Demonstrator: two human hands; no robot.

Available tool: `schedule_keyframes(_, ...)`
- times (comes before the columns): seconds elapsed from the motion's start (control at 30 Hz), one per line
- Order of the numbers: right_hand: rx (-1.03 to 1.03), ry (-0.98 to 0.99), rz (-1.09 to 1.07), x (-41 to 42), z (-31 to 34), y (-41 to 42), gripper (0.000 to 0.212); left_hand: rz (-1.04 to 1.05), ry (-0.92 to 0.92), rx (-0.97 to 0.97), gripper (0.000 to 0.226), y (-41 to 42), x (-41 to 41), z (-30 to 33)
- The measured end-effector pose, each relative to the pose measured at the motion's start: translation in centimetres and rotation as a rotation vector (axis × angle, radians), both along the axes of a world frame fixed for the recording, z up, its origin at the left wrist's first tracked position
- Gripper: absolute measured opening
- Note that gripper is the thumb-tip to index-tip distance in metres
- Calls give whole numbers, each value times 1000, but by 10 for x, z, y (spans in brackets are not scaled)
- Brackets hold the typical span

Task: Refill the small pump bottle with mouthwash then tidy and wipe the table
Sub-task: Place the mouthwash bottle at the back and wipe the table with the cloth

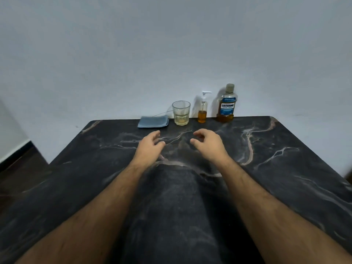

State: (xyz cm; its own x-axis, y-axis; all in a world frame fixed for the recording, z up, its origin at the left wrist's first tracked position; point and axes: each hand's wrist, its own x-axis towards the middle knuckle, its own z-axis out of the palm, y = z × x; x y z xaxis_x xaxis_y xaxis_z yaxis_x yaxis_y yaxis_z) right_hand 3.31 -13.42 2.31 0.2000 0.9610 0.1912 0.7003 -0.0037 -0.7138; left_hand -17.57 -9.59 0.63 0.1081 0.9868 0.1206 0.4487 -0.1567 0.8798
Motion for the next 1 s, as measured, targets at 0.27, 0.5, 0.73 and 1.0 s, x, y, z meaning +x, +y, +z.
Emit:
schedule_keyframes(0.27, -129, 46, -40, -53, -3, 23, 28, 100, 37, -19, 55, 22, -64, 7)
schedule_keyframes(0.5, -211, 395, -159, -65, -10, 101, 26, 242, -12, -59, 47, 98, -82, -1)
schedule_keyframes(0.73, -321, 670, -144, -83, -28, 181, 35, 289, 195, -98, 23, 182, -68, -13)
schedule_keyframes(1.0, -362, 582, -235, -95, -42, 226, 27, 324, 493, -165, 31, 220, -48, -19)
